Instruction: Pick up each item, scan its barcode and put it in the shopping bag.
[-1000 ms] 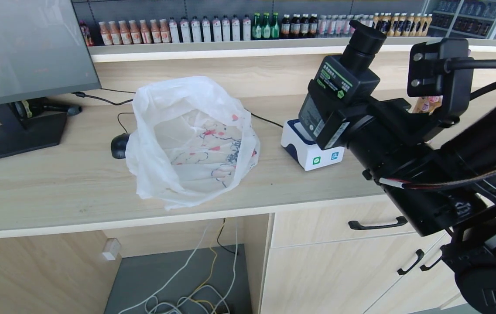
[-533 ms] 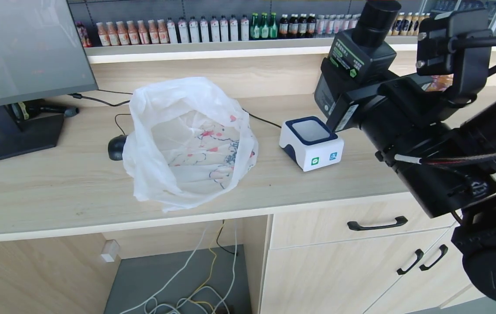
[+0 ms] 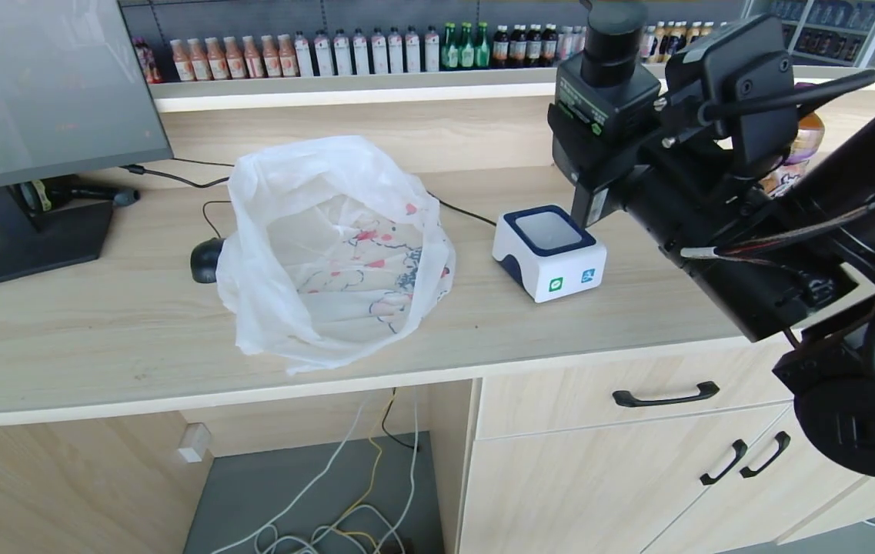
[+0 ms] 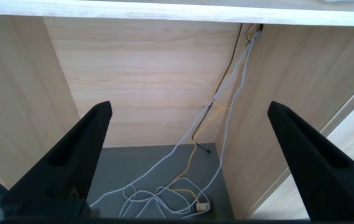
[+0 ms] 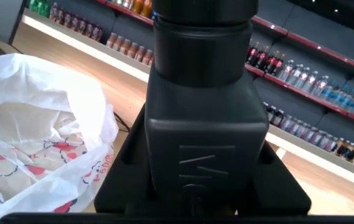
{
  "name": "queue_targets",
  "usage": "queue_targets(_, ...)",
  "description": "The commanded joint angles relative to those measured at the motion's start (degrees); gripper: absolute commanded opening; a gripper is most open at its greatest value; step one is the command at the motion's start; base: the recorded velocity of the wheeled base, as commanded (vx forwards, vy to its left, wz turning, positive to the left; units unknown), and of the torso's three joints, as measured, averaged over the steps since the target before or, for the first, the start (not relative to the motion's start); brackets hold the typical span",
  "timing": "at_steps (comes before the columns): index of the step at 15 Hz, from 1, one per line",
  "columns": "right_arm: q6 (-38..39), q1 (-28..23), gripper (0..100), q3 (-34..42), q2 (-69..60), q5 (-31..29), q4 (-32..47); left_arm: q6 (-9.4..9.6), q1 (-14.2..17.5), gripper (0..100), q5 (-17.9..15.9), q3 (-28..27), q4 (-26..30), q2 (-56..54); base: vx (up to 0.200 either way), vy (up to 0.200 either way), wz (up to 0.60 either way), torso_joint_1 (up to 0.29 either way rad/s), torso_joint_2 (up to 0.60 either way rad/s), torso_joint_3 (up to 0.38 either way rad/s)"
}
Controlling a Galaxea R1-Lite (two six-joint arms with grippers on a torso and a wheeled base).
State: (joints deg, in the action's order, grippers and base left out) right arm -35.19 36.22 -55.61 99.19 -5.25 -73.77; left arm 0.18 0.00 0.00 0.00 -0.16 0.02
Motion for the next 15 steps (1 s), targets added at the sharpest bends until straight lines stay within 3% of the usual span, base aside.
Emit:
queue_targets(1, -2.34, -2.12, 0, -0.55, 2.06, 1.56, -0.41, -0.01, 0.0, 100, 0.0, 0.0, -0.02, -0.02, 0.0, 0.0, 0.0, 0.0, 0.0, 0.0)
queue_targets(2, -3.21, -2.56, 0, -0.9, 2.49, 3.14, -0.41, -0.01, 0.0, 100, 0.0, 0.0, -0.02, -0.02, 0.0, 0.0, 0.0, 0.0, 0.0, 0.0)
queue_targets(5, -8.75, -6.95, 0, -3.54, 5.83, 15.27, -0.5, -0.01, 0.0, 100, 0.0, 0.0, -0.02, -0.02, 0.0, 0.0, 0.0, 0.0, 0.0, 0.0)
queue_targets(10, -14.46, -11.7, 0, -5.56, 8.56, 28.19, -0.15, -0.01, 0.0, 100, 0.0, 0.0, -0.02, -0.02, 0.0, 0.0, 0.0, 0.0, 0.0, 0.0)
queue_targets(12, -15.43, -12.05, 0, -5.47, 9.35, 30.65, -0.15, -0.01, 0.0, 100, 0.0, 0.0, -0.02, -0.02, 0.0, 0.0, 0.0, 0.0, 0.0, 0.0)
queue_targets(15, -17.8, -17.06, 0, -4.33, 10.84, 36.46, -0.06, -0.01, 0.0, 100, 0.0, 0.0, -0.02, -0.02, 0.0, 0.0, 0.0, 0.0, 0.0, 0.0)
